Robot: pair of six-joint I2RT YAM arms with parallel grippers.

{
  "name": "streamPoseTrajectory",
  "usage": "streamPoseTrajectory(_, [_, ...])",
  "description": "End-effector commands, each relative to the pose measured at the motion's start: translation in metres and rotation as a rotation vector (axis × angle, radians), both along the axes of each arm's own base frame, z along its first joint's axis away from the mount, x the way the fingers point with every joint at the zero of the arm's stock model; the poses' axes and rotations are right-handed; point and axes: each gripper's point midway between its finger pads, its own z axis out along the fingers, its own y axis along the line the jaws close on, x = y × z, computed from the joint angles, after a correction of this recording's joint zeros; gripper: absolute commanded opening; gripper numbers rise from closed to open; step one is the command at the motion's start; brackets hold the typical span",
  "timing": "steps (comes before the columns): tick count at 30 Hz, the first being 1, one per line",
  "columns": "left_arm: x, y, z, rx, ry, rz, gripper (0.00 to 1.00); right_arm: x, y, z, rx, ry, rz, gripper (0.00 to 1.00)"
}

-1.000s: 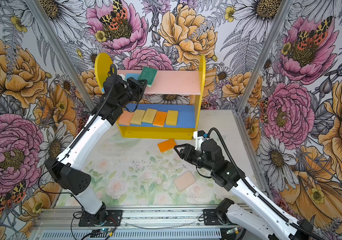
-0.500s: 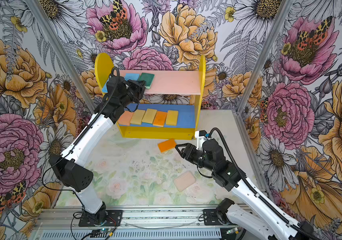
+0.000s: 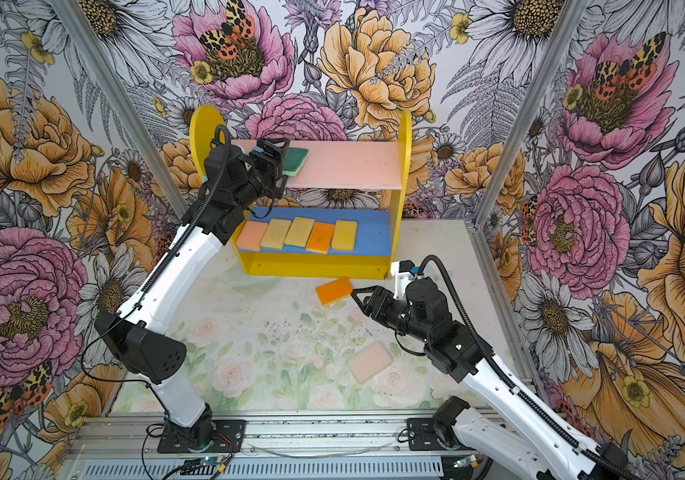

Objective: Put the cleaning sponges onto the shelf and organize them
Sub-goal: 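Set the green sponge beside the blue sponges and open the left gripper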

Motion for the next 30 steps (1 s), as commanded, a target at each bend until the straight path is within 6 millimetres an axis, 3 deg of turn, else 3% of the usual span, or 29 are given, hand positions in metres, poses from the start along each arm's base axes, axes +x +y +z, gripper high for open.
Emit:
streamPoseTrajectory(1, [-0.009, -0.006, -0.004, 0.041, 0.045, -0.044, 0.99, 0.0, -0.003, -0.001, 0.002, -0.009, -0.009, 0.56])
streamPoseTrajectory(8, [-0.024, -0.011, 0.007, 0.068, 0.1, -0.063, 0.99, 0.001, -0.004, -0.001, 0.002, -0.011, -0.015, 0.56])
streamPoseTrajectory(13, [-0.027, -0.014, 0.003, 0.06, 0.12, -0.069, 0.99, -0.001, -0.007, -0.001, 0.005, -0.017, -0.027, 0.56])
streamPoseTrajectory(30, [-0.027, -0.014, -0.03, 0.095, 0.195, -0.086, 0.99, -0.001, -0.01, 0.0, 0.008, -0.021, -0.037, 0.56])
